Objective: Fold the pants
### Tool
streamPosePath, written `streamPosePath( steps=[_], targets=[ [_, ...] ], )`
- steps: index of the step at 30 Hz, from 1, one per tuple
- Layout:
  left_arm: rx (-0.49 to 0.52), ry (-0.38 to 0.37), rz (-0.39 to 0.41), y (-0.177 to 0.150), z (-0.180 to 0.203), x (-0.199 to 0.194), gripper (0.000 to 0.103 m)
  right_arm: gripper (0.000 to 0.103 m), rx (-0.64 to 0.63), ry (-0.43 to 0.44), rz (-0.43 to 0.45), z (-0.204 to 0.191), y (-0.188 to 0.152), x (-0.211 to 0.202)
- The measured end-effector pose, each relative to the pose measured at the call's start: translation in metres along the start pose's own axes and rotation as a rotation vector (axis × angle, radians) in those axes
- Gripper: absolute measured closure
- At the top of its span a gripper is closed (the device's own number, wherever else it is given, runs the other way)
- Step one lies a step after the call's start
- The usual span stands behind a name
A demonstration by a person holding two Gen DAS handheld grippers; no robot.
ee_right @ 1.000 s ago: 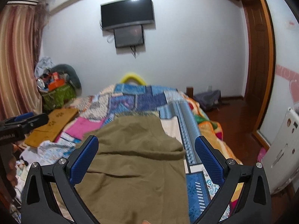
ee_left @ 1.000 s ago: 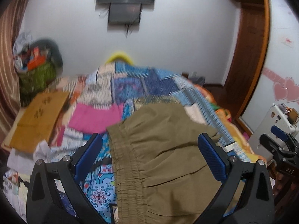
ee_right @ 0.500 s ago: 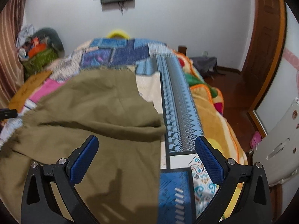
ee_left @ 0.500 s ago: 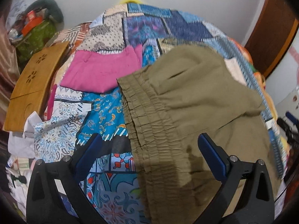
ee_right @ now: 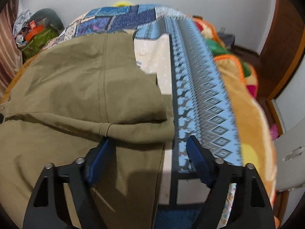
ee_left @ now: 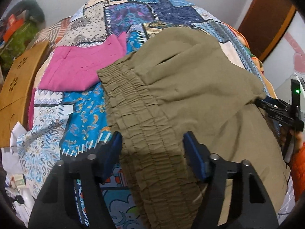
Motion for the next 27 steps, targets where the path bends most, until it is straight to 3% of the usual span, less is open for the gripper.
streamPosePath(
  steps=[2, 4, 5, 7, 12, 18, 21, 23, 25, 27],
  targets=[
    [0.008, 0.001, 0.002, 0.001, 0.001, -0.001, 0.042, 0.034, -0.005, 0.016, 0.01, 0.0, 0.0, 0.002],
    [0.012, 0.013, 0.007, 0.001, 0.002, -0.001, 0.044, 0.053, -0.026, 0.034, 0.008, -0.003, 0.0, 0.003],
    [0.013, 0.017, 0.009, 0.001, 0.002, -0.001, 0.044, 0.056, -0.035, 0.049, 0.007, -0.004, 0.0, 0.002],
    [0.018, 0.03, 0.014, 0.0, 0.001, -0.001, 0.045, 0.071, -0.046, 0.009, 0.003, -0.004, -0.003, 0.002],
    [0.026, 0.061, 0.026, 0.002, -0.005, 0.001, 0.044, 0.087, -0.071, -0.003, -0.011, -0.005, -0.006, 0.0],
    [-0.012, 0.022, -0.003, 0.004, -0.014, 0.0, 0.041, 0.086, -0.07, 0.042, -0.088, 0.0, -0.001, 0.002],
    [0.014, 0.057, 0.011, 0.005, -0.01, -0.011, 0.04, 0.081, -0.054, 0.058, -0.104, 0.008, 0.002, -0.003],
    [0.033, 0.081, 0.021, 0.007, -0.01, -0.017, 0.037, 0.074, -0.03, 0.054, -0.106, 0.012, 0.004, -0.01],
    [0.033, 0.068, 0.031, 0.012, -0.011, -0.023, 0.035, 0.055, -0.005, 0.063, -0.082, 0.015, 0.007, -0.019],
    [0.028, 0.053, 0.033, 0.016, -0.012, -0.024, 0.034, 0.048, 0.007, 0.061, -0.051, 0.018, 0.014, -0.03]
  ],
)
Point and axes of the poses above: each gripper's, at about its wrist camera, not at the fingertips, and x roughly the way its jaws point, z to its right, y to its top, the point moved 2 cm from there along x, roughly the way its jaws point, and after that the axes turned 2 degrees about -y, right-handed, at the moved point
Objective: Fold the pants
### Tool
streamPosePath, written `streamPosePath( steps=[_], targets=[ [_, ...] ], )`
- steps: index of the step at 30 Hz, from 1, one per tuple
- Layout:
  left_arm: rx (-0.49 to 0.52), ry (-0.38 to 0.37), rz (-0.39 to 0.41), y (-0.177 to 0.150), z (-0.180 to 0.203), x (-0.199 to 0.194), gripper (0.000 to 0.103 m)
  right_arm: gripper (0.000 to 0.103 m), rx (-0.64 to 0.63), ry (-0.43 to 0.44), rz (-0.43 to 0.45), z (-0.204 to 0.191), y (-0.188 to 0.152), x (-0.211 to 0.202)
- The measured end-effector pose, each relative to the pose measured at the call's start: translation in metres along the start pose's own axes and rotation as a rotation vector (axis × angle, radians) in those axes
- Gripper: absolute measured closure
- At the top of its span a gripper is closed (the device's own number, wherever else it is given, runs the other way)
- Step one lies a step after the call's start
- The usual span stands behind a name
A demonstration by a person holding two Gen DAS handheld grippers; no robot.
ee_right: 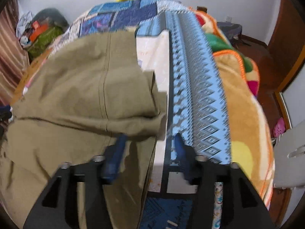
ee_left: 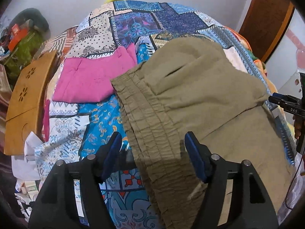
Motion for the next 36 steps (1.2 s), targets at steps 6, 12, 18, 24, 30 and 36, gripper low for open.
streamPosePath(
  steps=[6, 12, 18, 24, 30, 36],
  targets=[
    [-0.017, -0.035, -0.03, 0.015, 0.002, 0.021, 0.034, 0.035, 0.015, 0.002, 0.088, 0.004, 0.028, -0.005],
    [-0.09, -0.085, -0.074, 0.014, -0.01, 0.048, 0.034, 0.036, 0.042, 0.052, 0.032, 0.002, 0.037, 0.034],
    [0.002, -0.026, -0.028, 0.007, 0.004, 0.044, 0.038, 0.065, 0.048, 0.146, 0.004, -0.008, 0.029, 0.051],
    [0.136, 0.186, 0.081, 0.009, 0.021, 0.034, 0.052, 0.089, -0.077, 0.015, 0.103, -0.026, 0.023, 0.039],
    [0.096, 0.223, 0.097, 0.012, 0.006, 0.033, 0.057, 0.093, -0.216, -0.109, 0.23, -0.044, 0.031, 0.014],
    [0.023, 0.167, 0.056, 0.006, -0.004, 0.047, 0.055, 0.094, -0.188, -0.097, 0.128, -0.034, 0.032, 0.048]
  ],
)
Point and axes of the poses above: each gripper's, at about its wrist camera, not at the fingertips, and x roughly the way its jaws point, z to its right, y to its top, the point moved 2 cm from there along x, roughly the way its jaws point, and after that the axes turned 2 degrees about -y, right-handed, at the moved point
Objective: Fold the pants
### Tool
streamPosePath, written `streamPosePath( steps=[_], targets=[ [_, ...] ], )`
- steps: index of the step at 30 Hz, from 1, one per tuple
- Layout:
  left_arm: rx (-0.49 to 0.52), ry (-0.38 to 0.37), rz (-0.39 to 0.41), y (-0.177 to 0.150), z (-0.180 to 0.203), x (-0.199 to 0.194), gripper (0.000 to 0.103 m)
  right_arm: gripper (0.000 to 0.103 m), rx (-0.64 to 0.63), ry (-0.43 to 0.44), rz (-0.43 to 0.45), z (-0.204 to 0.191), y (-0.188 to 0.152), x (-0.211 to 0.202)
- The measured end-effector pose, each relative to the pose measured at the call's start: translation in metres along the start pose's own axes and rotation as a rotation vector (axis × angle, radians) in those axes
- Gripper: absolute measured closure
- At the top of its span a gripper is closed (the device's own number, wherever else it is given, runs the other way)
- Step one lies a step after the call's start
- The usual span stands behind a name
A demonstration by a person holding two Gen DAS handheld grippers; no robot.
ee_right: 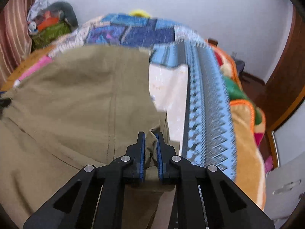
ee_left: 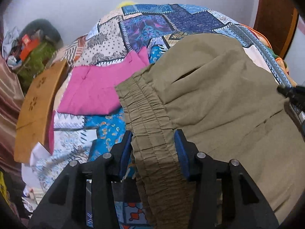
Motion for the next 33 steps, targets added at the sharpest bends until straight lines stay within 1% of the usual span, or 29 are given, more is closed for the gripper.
streamPosePath(
  steps=[1, 4, 5, 7, 8, 9, 10, 12, 14, 16, 18, 20, 22, 23, 25, 28, 32, 33],
  targets=[
    [-0.005, 0.0, -0.003, -0.001, 0.001, 0.001, 0.054, 0.094, 0.007, 0.003, -0.026, -0.003, -0.003, 0.008],
    [-0.017, -0.022, -0.014, 0.001, -0.002, 0.001, 0.051, 0.094, 0.052, 0.007, -0.055, 0.0, -0.002, 0.015],
    [-0.024, -0.035, -0.018, 0.001, -0.004, 0.0, 0.049, 0.094, 0.067, 0.014, -0.071, 0.002, 0.0, 0.016],
    [-0.055, -0.084, -0.035, 0.002, -0.012, -0.005, 0.046, 0.091, 0.081, 0.026, -0.107, 0.007, 0.005, 0.016],
    [-0.072, -0.099, -0.041, 0.002, -0.016, -0.008, 0.043, 0.091, 0.082, 0.027, -0.115, 0.008, 0.007, 0.013],
    [-0.09, -0.109, -0.042, 0.003, -0.02, -0.013, 0.043, 0.086, 0.079, 0.024, -0.111, 0.01, 0.01, 0.007],
    [-0.103, -0.111, -0.036, 0.004, -0.026, -0.019, 0.042, 0.084, 0.075, 0.026, -0.105, 0.012, 0.012, 0.001],
    [-0.117, -0.105, -0.029, 0.007, -0.036, -0.027, 0.036, 0.083, 0.059, 0.014, -0.094, 0.01, 0.016, -0.015],
    [-0.132, -0.098, -0.025, 0.012, -0.045, -0.033, 0.032, 0.075, 0.051, 0.012, -0.07, 0.013, 0.023, -0.028],
    [-0.142, -0.078, -0.005, 0.022, -0.056, -0.035, 0.029, 0.055, 0.059, 0.012, -0.033, 0.013, 0.03, -0.041],
    [-0.152, -0.059, 0.01, 0.032, -0.066, -0.034, 0.023, 0.053, 0.068, 0.015, 0.018, 0.014, 0.043, -0.049],
    [-0.167, -0.06, 0.016, 0.041, -0.074, -0.029, 0.021, 0.049, 0.081, 0.027, 0.043, 0.016, 0.054, -0.053],
    [-0.187, -0.07, -0.002, 0.052, -0.08, -0.017, 0.021, 0.036, 0.096, 0.041, 0.068, 0.014, 0.068, -0.049],
    [-0.192, -0.074, -0.011, 0.056, -0.081, -0.01, 0.021, 0.035, 0.098, 0.044, 0.081, 0.013, 0.076, -0.046],
    [-0.196, -0.079, -0.021, 0.064, -0.082, 0.003, 0.021, 0.034, 0.096, 0.037, 0.097, 0.011, 0.09, -0.036],
    [-0.193, -0.103, -0.044, 0.072, -0.08, 0.025, 0.021, 0.034, 0.097, 0.03, 0.09, 0.007, 0.107, -0.012],
    [-0.195, -0.155, -0.085, 0.076, -0.074, 0.051, 0.021, 0.034, 0.127, 0.065, 0.053, 0.007, 0.123, 0.026],
    [-0.198, -0.172, -0.09, 0.077, -0.072, 0.056, 0.021, 0.034, 0.133, 0.062, 0.044, 0.006, 0.127, 0.038]
  ],
)
Point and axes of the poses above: each gripper's, at about its wrist camera, not at the fingertips, and x roughly the way its jaws point, z to its right, y to its top, the point moved 2 cm from there along x, roughly the way its jaws point, and after that the axes turned 2 degrees about -y, right-handed, at the moved point
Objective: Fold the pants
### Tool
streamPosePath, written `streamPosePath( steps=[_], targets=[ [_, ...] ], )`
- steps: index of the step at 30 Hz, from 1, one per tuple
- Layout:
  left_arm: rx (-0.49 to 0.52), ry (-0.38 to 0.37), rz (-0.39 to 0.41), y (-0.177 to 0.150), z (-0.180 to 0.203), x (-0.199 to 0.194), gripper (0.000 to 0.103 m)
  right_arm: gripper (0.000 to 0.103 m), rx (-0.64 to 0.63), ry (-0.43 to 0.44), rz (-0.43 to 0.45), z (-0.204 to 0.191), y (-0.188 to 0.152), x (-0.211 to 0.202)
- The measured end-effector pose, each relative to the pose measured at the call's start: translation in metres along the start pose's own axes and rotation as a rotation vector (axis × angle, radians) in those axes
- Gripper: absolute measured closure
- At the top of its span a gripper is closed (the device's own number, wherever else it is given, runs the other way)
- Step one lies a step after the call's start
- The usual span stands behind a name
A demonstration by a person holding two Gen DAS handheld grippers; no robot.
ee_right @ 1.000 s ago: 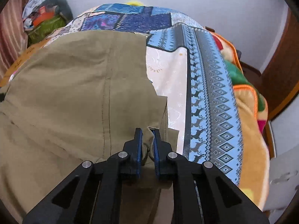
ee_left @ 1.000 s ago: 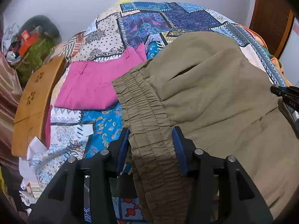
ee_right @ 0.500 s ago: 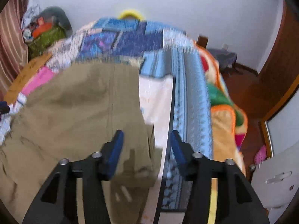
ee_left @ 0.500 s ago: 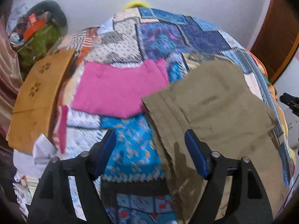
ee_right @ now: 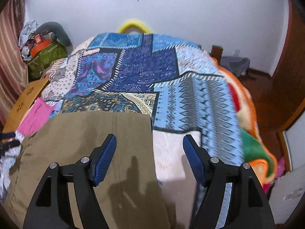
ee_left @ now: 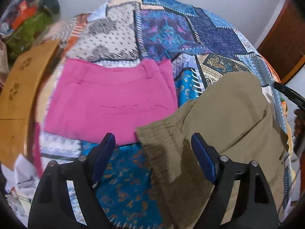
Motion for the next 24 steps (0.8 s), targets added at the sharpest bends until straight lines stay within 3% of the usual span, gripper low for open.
streamPosePath(
  steps=[6, 10, 11, 14, 17, 23, 24],
  targets=[
    [0.018, -0.016, -0.005, 0.006, 0.002, 0.021, 0.021, 0.036, -0.011, -0.002, -0.031, -0.001, 0.011, 0.046],
    [0.01, -0.045, -0.026, 0.007, -0.002, 0.033, 0.021, 0.059, 0.022, 0.029, -0.072, 0.0, 0.01, 0.068],
    [0.007, -0.051, -0.026, 0.007, -0.002, 0.035, 0.025, 0.06, 0.038, 0.039, -0.06, 0.0, 0.009, 0.069],
    [-0.027, -0.106, -0.034, 0.006, -0.003, 0.037, 0.037, 0.084, 0.028, 0.073, -0.052, -0.007, 0.007, 0.067],
    [-0.076, -0.126, -0.021, 0.007, -0.006, 0.033, 0.046, 0.091, -0.032, 0.017, -0.054, -0.016, 0.009, 0.065],
    [-0.03, -0.047, 0.047, 0.011, 0.003, 0.007, 0.053, 0.098, -0.086, -0.059, 0.012, -0.019, 0.016, 0.038],
    [-0.016, -0.022, 0.09, 0.016, 0.007, -0.007, 0.053, 0.099, -0.082, -0.059, 0.02, -0.018, 0.02, 0.031]
  ],
)
Point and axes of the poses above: each gripper's, at about its wrist camera, not at the fingertips, and x roughly the way its jaws point, z to its right, y to its top, the point moved 2 cm from there along x, roughly the way its jaws point, and after that the axes turned 2 degrees about -y, right-handed, at the moved point
